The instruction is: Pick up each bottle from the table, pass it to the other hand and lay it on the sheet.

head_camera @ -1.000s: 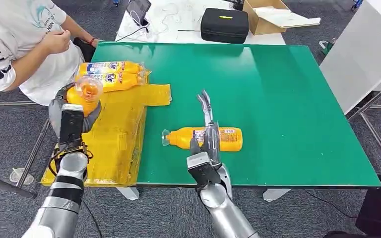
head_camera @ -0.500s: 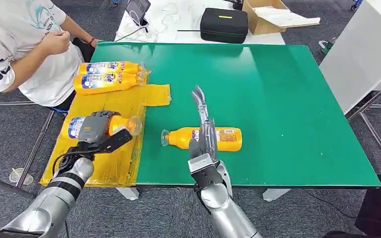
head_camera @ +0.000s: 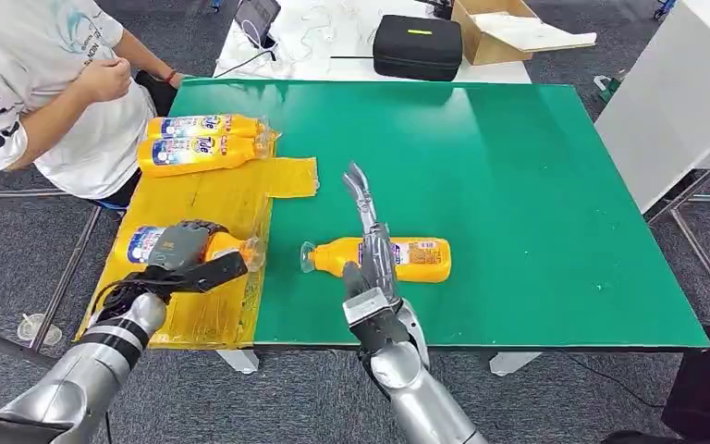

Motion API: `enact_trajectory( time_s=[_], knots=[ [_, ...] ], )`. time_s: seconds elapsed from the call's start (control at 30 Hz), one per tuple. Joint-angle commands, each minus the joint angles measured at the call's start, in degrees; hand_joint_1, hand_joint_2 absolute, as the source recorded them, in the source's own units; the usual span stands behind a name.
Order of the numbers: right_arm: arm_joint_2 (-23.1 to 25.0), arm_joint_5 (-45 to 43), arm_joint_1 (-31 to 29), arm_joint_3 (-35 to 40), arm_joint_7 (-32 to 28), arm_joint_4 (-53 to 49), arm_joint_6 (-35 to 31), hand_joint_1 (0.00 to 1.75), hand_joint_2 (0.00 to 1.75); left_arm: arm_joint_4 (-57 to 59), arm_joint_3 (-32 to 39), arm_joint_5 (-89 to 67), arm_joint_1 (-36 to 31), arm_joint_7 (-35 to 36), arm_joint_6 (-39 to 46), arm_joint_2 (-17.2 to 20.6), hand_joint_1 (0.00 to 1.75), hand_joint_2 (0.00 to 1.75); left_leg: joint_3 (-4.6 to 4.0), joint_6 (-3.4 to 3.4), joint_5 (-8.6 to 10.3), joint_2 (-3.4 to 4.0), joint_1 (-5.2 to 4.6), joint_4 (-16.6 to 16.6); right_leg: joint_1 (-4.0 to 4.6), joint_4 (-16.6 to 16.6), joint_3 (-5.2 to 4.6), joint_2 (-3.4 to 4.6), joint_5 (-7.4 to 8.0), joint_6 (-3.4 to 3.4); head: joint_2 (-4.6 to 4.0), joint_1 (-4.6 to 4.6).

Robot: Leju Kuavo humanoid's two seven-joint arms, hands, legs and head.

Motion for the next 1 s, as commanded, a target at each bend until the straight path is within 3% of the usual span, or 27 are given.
enact_trajectory(
  time_s=[0.03,0.07,0.1,0.13,0.73,0.77,0.8,1.0],
  knots=[
    [-1.4,-0.9,-3.3,1.8,0.2,6.1,1.9,0.0,0.0,5.5,-4.7,0.2,-3.1,-1.1,-7.4,1.7,0.89,1.75,0.28,0.06,-0.07,0.13,0.01,0.0,0.05,-0.1,0.26,0.05,-0.03,-0.08,0.0,0.0],
    [-1.3,-1.0,-3.4,1.8,0.2,6.3,2.2,0.0,0.0,5.7,-4.9,0.4,-3.3,-1.4,-8.8,1.8,0.35,1.75,0.41,0.08,-0.11,0.17,0.02,-0.1,0.07,-0.1,0.39,0.06,-0.05,-0.12,0.0,0.02],
    [-1.2,-1.0,-3.5,1.9,0.1,6.5,2.4,0.0,0.0,5.8,-5.0,0.8,-3.4,-1.7,-10.5,1.9,0.05,1.75,0.22,0.05,-0.05,0.13,0.01,0.0,0.04,0.0,0.19,0.07,-0.01,-0.06,0.0,0.0],
    [-1.1,-1.3,-3.6,1.9,0.0,6.8,2.6,0.0,0.0,5.9,-5.2,1.4,-3.5,-1.8,-12.8,2.1,0.0,1.75,0.31,0.07,-0.08,0.15,0.01,0.0,0.05,-0.1,0.29,0.06,-0.03,-0.09,0.0,0.02],
    [-0.7,-2.0,-3.8,1.4,-0.4,8.2,3.3,0.0,0.0,5.8,-6.4,2.4,-3.1,-3.9,-18.5,3.4,0.0,1.75,0.36,0.07,-0.07,0.15,-0.01,-0.1,0.02,-0.1,0.33,0.08,-0.03,-0.08,0.0,0.02],
    [-0.7,-2.0,-3.8,1.4,-0.4,8.3,3.4,0.0,1.75,5.9,-6.5,2.5,-3.2,-3.8,-18.8,3.4,0.0,1.75,0.32,0.05,-0.06,0.14,0.0,0.0,0.03,0.0,0.29,0.08,-0.02,-0.07,0.02,0.02],
    [-0.6,-2.1,-3.9,1.3,-0.5,8.7,3.5,0.0,1.75,5.9,-6.6,2.7,-3.1,-3.8,-19.2,3.5,0.0,0.0,0.4,0.07,-0.08,0.17,0.0,-0.1,0.03,-0.1,0.37,0.09,-0.04,-0.09,0.0,0.02],
    [-0.3,-2.1,-3.8,0.7,-1.0,9.3,3.7,0.0,1.75,4.9,-2.7,9.6,-1.8,-5.6,-23.6,3.0,0.0,0.0,0.34,0.04,-0.03,0.11,-0.02,-0.1,0.0,0.0,0.31,0.06,0.0,-0.06,0.0,0.02]
  ],
)
